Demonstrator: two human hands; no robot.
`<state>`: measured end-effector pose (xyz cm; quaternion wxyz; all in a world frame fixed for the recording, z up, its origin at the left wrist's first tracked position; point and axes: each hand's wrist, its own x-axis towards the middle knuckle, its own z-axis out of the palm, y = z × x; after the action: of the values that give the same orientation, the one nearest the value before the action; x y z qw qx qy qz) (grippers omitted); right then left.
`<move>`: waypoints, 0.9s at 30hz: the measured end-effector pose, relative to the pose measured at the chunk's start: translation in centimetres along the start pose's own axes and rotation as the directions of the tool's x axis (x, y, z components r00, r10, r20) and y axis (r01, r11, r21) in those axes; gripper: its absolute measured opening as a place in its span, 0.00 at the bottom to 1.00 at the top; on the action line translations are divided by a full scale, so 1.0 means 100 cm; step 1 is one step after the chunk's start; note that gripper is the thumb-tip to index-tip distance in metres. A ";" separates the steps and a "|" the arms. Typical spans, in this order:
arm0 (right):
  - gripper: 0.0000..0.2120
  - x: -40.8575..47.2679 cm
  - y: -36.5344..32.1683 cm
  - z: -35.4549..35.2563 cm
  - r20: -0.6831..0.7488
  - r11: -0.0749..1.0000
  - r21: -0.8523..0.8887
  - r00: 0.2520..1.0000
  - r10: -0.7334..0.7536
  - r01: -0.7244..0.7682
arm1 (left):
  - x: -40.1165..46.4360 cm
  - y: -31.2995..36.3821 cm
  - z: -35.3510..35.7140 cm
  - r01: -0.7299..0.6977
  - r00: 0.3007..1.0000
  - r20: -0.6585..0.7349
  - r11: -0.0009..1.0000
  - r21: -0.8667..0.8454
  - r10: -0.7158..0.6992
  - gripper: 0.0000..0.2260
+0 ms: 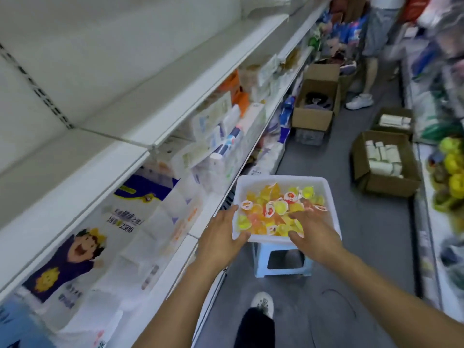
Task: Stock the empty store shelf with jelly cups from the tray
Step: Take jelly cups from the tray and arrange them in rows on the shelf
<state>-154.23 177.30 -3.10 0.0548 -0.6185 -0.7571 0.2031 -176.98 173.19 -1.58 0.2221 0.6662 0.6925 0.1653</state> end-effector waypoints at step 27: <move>0.27 0.299 0.111 0.184 0.289 0.951 -0.291 0.938 0.192 -0.105 | 0.295 -0.081 0.259 0.031 0.972 0.206 0.935 0.352 -0.110 0.26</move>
<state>-157.07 203.26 -29.05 -0.1668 -0.6360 -0.7273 0.1969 -170.54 200.40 -30.33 0.1831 0.6836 0.7052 -0.0430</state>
